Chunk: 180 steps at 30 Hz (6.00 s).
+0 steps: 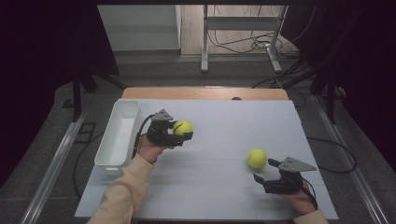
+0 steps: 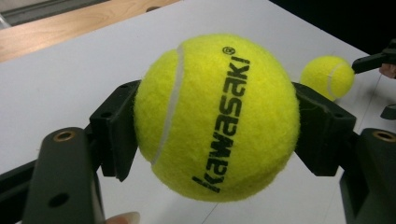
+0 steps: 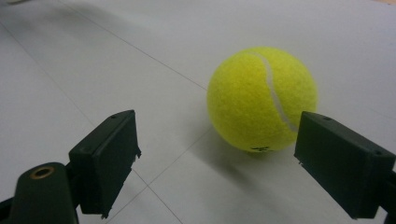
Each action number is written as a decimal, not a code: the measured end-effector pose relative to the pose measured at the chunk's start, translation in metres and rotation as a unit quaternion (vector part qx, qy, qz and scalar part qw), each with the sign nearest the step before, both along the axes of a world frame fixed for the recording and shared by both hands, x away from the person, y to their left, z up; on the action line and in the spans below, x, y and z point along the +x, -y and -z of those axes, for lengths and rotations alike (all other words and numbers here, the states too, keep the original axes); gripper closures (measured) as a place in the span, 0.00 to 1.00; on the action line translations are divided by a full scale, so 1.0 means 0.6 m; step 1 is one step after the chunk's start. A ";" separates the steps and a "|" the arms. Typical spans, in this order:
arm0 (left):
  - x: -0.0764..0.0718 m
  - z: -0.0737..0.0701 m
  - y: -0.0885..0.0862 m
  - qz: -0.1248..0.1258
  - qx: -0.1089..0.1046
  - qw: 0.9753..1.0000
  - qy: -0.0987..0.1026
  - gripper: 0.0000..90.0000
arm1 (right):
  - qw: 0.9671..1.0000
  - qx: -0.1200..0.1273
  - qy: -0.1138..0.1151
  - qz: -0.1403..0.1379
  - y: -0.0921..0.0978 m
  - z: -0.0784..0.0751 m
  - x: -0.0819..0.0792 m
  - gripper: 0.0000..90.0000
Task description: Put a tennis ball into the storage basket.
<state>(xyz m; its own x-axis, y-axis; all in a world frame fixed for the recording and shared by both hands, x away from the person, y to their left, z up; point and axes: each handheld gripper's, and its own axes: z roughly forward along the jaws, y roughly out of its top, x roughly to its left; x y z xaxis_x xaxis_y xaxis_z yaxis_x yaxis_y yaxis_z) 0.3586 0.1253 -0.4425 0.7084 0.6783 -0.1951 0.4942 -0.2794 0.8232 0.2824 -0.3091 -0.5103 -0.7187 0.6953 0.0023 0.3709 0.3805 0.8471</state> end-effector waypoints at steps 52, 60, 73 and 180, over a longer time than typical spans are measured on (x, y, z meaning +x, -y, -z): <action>-0.022 -0.064 -0.091 -0.054 -0.051 0.996 0.052 0.29 | 1.000 0.002 0.002 -0.001 0.000 0.000 -0.001 0.16; -0.024 -0.070 -0.112 -0.070 -0.061 0.994 0.057 0.29 | 1.000 0.002 0.003 -0.001 0.000 0.000 -0.001 0.16; -0.025 -0.074 -0.152 -0.103 -0.068 0.990 0.064 0.29 | 1.000 0.002 0.002 -0.001 0.000 0.000 -0.001 0.16; 0.100 -0.005 -0.276 -0.255 0.040 0.964 -0.062 0.29 | 1.000 0.005 0.004 -0.002 -0.001 -0.002 0.001 0.16</action>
